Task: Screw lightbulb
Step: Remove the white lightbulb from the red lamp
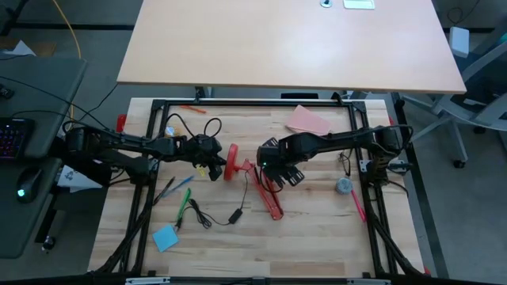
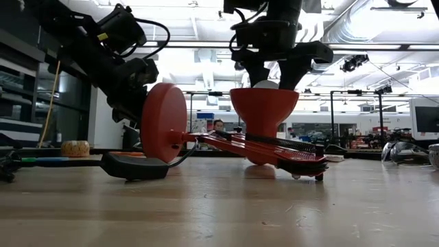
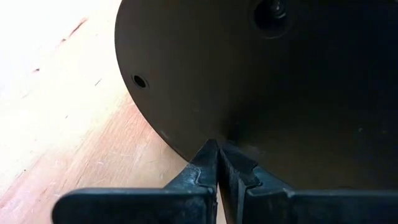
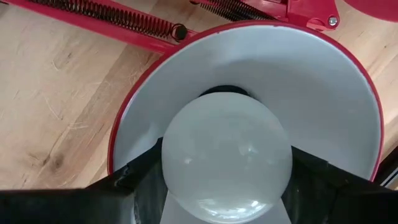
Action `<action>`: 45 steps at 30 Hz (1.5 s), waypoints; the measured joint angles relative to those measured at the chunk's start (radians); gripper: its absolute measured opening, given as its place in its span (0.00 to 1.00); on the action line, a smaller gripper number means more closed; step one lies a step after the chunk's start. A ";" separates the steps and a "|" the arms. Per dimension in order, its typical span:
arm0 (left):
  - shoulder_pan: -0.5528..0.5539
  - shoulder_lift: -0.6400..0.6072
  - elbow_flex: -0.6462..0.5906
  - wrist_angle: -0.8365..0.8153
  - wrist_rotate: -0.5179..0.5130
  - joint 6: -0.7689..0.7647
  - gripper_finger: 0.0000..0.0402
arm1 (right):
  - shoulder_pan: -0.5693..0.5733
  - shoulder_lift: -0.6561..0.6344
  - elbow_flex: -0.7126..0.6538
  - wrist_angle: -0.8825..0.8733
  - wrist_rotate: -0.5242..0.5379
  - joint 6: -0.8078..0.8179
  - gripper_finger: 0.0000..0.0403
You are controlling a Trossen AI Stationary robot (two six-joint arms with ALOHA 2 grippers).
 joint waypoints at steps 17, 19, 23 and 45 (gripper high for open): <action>0.000 0.000 0.000 0.001 0.000 0.000 0.00 | 0.000 0.000 0.000 0.001 0.003 -0.001 0.73; 0.000 0.000 0.000 0.003 -0.001 0.000 0.00 | 0.000 0.000 0.000 0.008 0.020 0.003 0.79; 0.000 0.000 0.000 0.002 -0.001 0.000 0.00 | 0.002 -0.004 0.001 -0.003 0.113 -0.002 0.86; 0.000 0.000 0.000 -0.008 -0.009 0.016 0.00 | 0.006 -0.177 0.001 -0.012 0.071 0.862 0.88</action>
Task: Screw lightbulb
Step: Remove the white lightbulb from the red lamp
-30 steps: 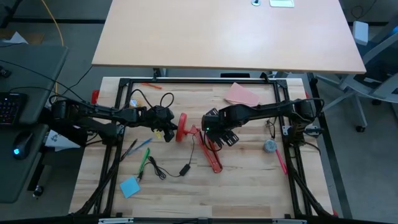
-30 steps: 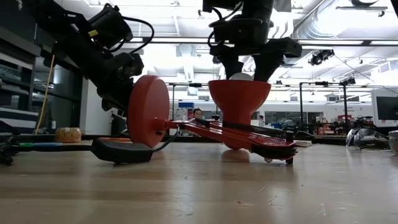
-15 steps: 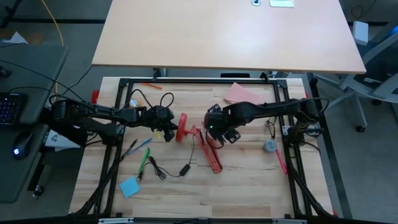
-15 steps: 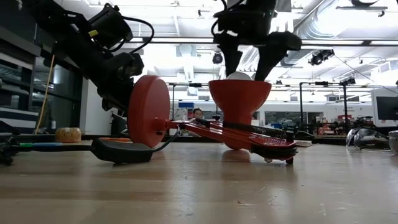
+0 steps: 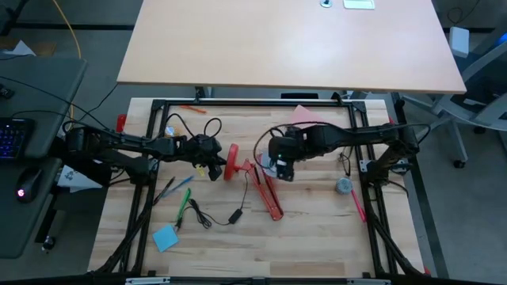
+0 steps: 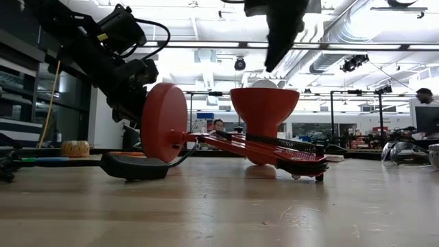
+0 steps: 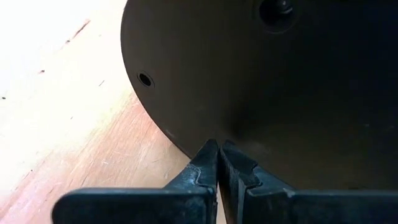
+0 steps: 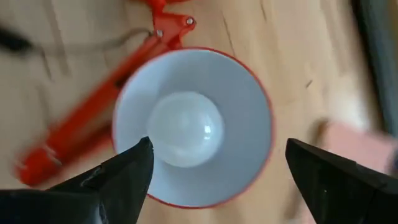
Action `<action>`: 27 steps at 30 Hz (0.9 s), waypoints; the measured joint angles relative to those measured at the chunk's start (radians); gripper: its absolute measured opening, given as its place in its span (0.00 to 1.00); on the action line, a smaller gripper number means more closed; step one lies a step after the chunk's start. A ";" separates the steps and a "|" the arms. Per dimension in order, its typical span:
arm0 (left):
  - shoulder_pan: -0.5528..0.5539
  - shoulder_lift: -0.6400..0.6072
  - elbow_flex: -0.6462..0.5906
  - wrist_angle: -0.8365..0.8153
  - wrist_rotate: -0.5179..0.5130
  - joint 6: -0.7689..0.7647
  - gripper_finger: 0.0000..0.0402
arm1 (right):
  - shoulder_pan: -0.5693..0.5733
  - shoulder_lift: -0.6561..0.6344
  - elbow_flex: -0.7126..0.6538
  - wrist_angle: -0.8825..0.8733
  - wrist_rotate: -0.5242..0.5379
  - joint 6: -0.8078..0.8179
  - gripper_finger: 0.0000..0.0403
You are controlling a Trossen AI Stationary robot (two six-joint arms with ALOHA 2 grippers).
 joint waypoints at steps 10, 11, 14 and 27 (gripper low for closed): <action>0.000 0.000 0.000 0.002 -0.003 0.000 0.00 | 0.000 0.023 0.000 0.090 -0.077 0.365 0.88; 0.000 0.000 0.000 0.002 -0.003 0.000 0.00 | 0.000 0.027 0.000 0.089 -0.077 0.372 0.88; 0.000 0.000 0.000 0.005 -0.003 0.001 0.00 | -0.003 0.053 0.000 0.080 -0.079 0.402 0.88; 0.000 0.000 0.000 0.008 -0.002 -0.007 0.00 | -0.007 0.142 0.000 0.021 -0.080 0.452 0.88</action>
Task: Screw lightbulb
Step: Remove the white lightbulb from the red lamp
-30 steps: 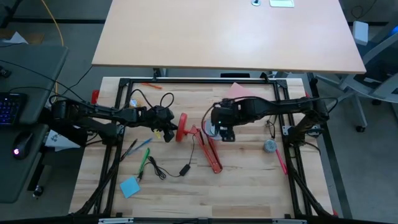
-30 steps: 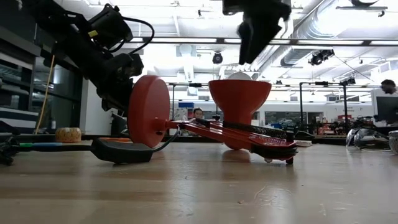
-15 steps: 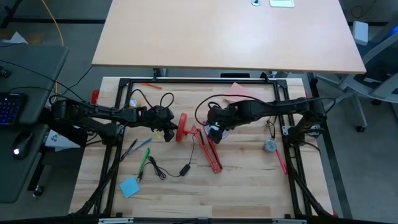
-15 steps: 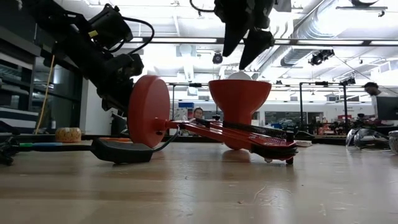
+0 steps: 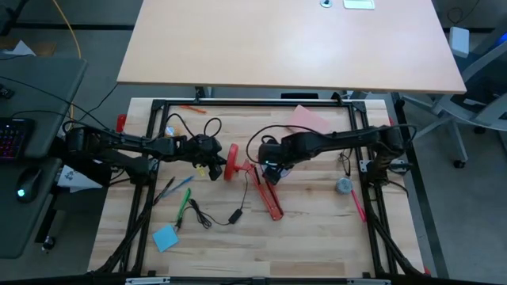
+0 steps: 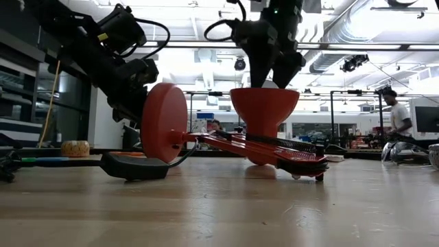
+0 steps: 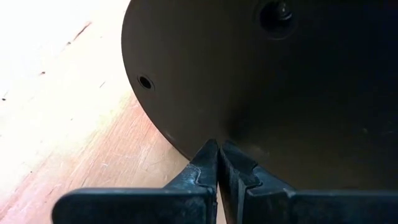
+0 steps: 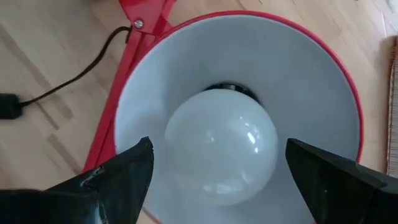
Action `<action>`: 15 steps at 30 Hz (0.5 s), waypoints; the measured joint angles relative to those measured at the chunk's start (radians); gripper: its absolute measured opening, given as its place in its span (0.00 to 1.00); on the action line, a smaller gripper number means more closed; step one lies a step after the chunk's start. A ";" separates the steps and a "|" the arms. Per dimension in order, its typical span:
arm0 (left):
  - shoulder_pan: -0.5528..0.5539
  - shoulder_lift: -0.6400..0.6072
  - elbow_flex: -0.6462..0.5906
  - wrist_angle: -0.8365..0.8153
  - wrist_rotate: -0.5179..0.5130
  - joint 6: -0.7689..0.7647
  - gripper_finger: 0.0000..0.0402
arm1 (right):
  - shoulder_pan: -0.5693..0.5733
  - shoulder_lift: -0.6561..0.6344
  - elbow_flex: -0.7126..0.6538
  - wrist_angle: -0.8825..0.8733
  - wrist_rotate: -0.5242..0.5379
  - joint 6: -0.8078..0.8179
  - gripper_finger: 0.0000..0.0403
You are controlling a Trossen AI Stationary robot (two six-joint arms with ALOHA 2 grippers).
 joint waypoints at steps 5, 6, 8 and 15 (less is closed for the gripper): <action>0.000 0.000 0.000 0.000 0.001 0.000 0.00 | 0.000 0.012 0.000 0.004 0.003 -0.002 0.88; 0.000 0.000 0.000 0.000 0.001 -0.001 0.00 | 0.000 0.012 0.000 0.004 0.003 -0.004 0.87; 0.000 0.000 0.000 0.000 0.001 0.000 0.00 | 0.000 0.012 0.000 0.004 0.003 -0.018 0.86; 0.000 0.000 0.000 0.000 0.001 0.000 0.00 | 0.000 0.012 0.000 0.004 0.006 -0.223 0.70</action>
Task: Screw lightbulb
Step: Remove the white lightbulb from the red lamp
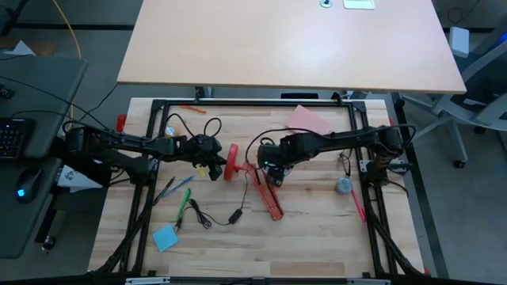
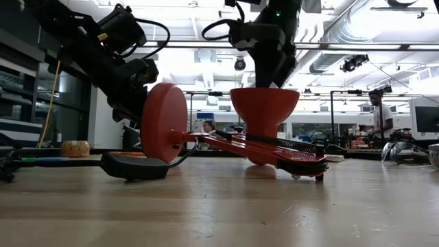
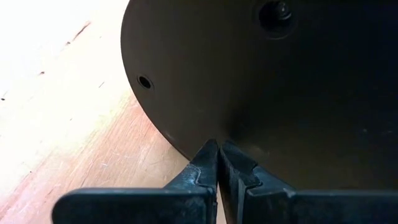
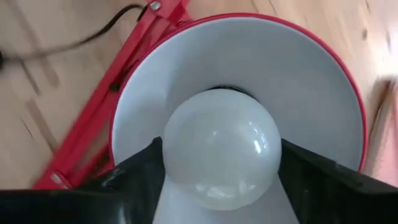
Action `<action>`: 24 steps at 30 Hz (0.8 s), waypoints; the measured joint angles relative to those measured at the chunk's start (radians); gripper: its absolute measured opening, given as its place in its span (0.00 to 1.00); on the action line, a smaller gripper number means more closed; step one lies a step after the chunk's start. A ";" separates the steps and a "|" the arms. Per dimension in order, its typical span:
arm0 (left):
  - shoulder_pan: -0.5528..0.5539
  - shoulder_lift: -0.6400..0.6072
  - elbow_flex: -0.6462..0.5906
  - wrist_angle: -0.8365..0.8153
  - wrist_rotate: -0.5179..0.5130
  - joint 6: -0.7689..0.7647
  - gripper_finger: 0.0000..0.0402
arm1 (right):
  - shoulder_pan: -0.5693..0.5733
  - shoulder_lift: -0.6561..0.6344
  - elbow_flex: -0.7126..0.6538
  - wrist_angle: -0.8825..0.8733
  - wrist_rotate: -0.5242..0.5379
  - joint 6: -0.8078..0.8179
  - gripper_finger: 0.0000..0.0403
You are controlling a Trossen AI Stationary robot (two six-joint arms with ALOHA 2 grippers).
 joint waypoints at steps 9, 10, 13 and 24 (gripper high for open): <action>0.000 0.000 0.000 -0.003 0.002 0.000 0.00 | -0.001 0.000 0.000 -0.007 0.000 -0.994 0.52; 0.000 0.000 0.000 -0.004 0.002 0.000 0.00 | -0.001 0.000 0.000 -0.007 0.003 -1.095 0.53; 0.000 0.000 0.000 -0.005 0.004 0.000 0.00 | -0.004 0.000 0.000 -0.007 0.006 -1.254 0.56; 0.000 0.000 0.000 0.000 -0.003 0.000 0.00 | -0.013 0.000 0.000 0.009 -0.011 -1.114 0.59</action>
